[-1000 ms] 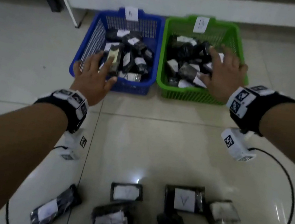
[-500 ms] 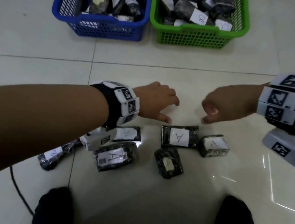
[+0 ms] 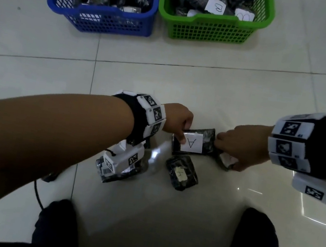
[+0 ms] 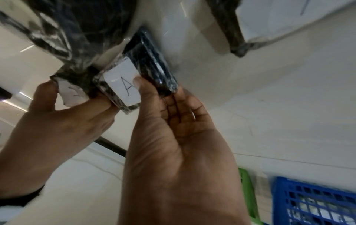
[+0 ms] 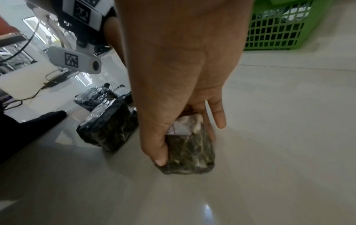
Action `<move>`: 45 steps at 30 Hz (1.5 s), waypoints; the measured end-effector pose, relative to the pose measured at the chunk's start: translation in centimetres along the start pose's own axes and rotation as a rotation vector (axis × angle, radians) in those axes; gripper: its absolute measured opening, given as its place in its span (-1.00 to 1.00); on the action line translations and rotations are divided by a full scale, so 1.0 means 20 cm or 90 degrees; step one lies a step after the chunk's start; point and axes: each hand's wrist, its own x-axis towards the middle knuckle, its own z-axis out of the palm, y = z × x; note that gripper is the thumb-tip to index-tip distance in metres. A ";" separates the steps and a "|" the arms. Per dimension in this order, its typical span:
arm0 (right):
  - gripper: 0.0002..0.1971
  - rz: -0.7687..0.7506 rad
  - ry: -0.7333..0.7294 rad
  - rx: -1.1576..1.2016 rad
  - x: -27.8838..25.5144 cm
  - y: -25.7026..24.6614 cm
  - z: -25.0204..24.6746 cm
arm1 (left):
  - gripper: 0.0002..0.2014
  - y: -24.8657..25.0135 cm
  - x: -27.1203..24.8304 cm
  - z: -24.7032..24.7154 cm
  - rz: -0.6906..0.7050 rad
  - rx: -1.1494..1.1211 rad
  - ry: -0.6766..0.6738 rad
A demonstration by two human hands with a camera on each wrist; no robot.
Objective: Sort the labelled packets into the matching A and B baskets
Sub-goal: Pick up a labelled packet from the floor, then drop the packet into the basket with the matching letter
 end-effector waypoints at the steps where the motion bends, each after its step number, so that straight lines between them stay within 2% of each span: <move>1: -0.36 0.005 -0.007 0.026 0.00 0.01 -0.01 | -0.57 -0.01 0.00 0.00 -0.006 -0.007 0.001; 3: -0.39 0.018 -0.013 0.078 0.00 0.05 -0.06 | -0.62 -0.02 0.01 -0.01 -0.026 -0.029 0.010; 6: -0.48 0.061 0.023 0.116 -0.03 0.16 -0.17 | -0.57 -0.05 0.00 -0.09 -0.080 -0.072 0.026; 8: -0.53 0.090 0.086 0.126 -0.04 0.25 -0.27 | -0.53 -0.09 -0.03 -0.17 -0.122 -0.119 0.039; 12: -0.62 0.142 0.248 0.168 -0.04 0.40 -0.52 | -0.69 -0.21 -0.12 -0.40 -0.177 -0.336 0.099; 14: -0.67 0.163 0.302 0.220 -0.05 0.45 -0.69 | -0.77 -0.28 -0.21 -0.52 -0.187 -0.425 0.148; 16: -0.61 0.189 0.369 0.267 -0.04 0.47 -0.85 | -0.77 -0.35 -0.30 -0.63 -0.185 -0.487 0.206; 18: -0.54 0.223 0.489 0.278 -0.03 0.48 -0.99 | -0.77 -0.43 -0.39 -0.71 -0.190 -0.537 0.279; 20: -0.59 0.251 0.626 0.260 -0.02 0.48 -1.11 | -0.78 -0.52 -0.45 -0.75 -0.202 -0.587 0.356; 22: -0.59 0.288 0.724 0.216 0.01 0.49 -1.23 | -0.73 -0.60 -0.52 -0.77 -0.211 -0.637 0.414; 24: -0.51 0.295 0.769 0.232 0.03 0.50 -1.35 | -0.64 -0.69 -0.56 -0.78 -0.222 -0.674 0.482; 26: -0.55 0.294 0.807 0.296 0.07 0.51 -1.46 | -0.70 -0.75 -0.60 -0.80 -0.244 -0.688 0.571; 29: -0.62 0.309 0.794 0.365 0.18 0.48 -1.53 | -0.82 -0.82 -0.65 -0.80 -0.253 -0.710 0.656; 33: -0.67 0.256 0.713 0.407 0.35 0.42 -1.56 | -0.74 -0.99 -0.67 -0.80 -0.287 -0.722 0.755; 36: -0.72 0.218 0.662 0.410 0.47 0.40 -1.55 | -0.74 -1.11 -0.68 -0.79 -0.275 -0.701 0.800; 40: -0.72 0.207 0.626 0.421 0.57 0.41 -1.50 | -0.79 -1.24 -0.65 -0.78 -0.295 -0.598 0.836; 45: -0.60 0.201 0.707 0.394 0.61 0.43 -1.42 | -0.80 -1.29 -0.55 -0.76 -0.296 -0.447 0.870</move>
